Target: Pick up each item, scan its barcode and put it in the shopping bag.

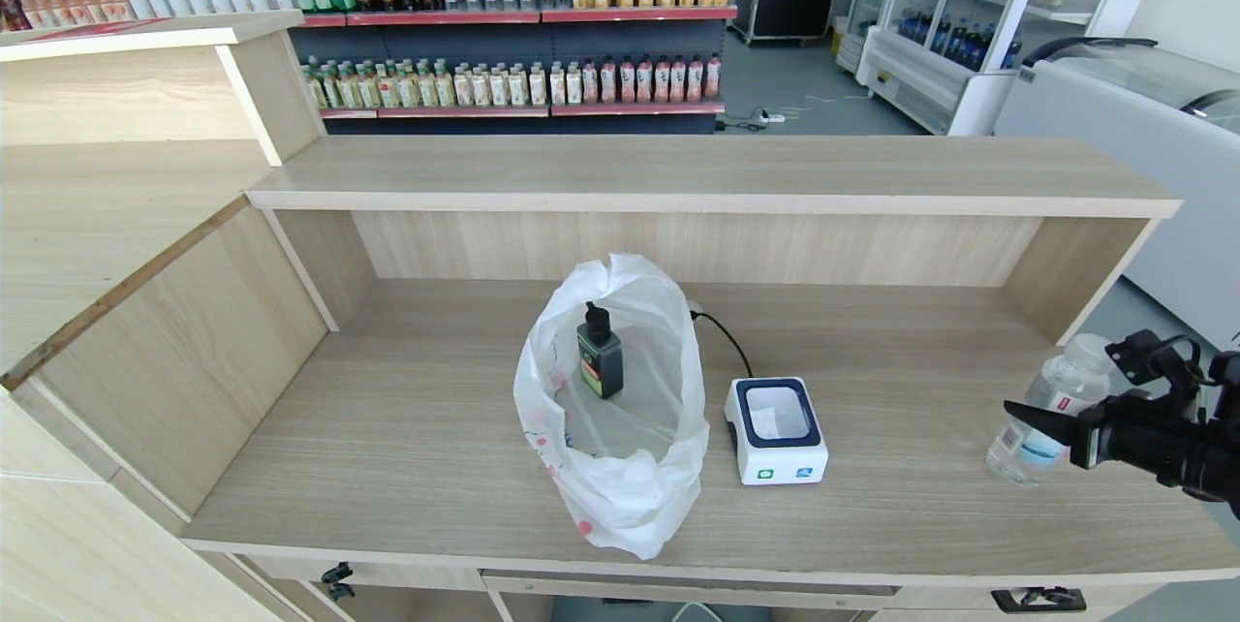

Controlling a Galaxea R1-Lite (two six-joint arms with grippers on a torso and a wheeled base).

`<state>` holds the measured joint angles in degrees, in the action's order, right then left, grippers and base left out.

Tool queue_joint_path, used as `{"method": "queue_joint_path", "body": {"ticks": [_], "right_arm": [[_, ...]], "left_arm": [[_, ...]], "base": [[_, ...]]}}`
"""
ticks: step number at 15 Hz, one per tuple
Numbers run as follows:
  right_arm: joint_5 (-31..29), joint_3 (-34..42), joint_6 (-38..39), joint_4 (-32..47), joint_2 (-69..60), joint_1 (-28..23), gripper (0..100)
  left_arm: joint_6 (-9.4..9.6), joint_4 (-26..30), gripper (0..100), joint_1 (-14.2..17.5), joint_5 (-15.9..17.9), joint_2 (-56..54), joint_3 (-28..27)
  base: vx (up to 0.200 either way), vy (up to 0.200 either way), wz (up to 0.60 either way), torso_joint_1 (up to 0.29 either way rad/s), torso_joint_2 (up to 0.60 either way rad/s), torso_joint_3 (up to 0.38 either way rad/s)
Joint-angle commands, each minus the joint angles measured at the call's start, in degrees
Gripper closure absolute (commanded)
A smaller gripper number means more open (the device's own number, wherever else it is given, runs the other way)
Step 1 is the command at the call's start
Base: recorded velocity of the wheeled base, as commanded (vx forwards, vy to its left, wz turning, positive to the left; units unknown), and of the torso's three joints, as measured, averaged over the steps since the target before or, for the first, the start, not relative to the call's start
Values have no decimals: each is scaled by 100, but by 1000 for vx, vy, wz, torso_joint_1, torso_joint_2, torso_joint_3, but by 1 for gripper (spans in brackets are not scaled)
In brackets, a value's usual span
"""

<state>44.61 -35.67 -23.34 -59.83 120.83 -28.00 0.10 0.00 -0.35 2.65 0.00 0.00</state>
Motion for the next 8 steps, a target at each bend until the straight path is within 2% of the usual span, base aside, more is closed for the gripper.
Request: {"method": "queue_joint_path", "body": {"ticks": [1,2,4,6,8], "right_arm": [[48,-1,647,42,-526,243,100],[83,-1,1807,209,-1115,541,100],[101,-142,3073,393,-1897,981,100],[233,-353,3635,692,-2565,1543,100],[769,-414,3776,745,-3022,2053,100]], "left_arm": [[-1,0,0,0,-1,9,0],[-1,0,0,0,-1,9,0],[-1,0,0,0,-1,9,0],[-1,0,0,0,-1,9,0],[-1,0,0,0,-1,9,0]], "base": [[0,0,0,0,0,0],[0,0,0,0,0,0],[0,0,0,0,0,0],[0,0,0,0,0,0],[0,0,0,0,0,0]]}}
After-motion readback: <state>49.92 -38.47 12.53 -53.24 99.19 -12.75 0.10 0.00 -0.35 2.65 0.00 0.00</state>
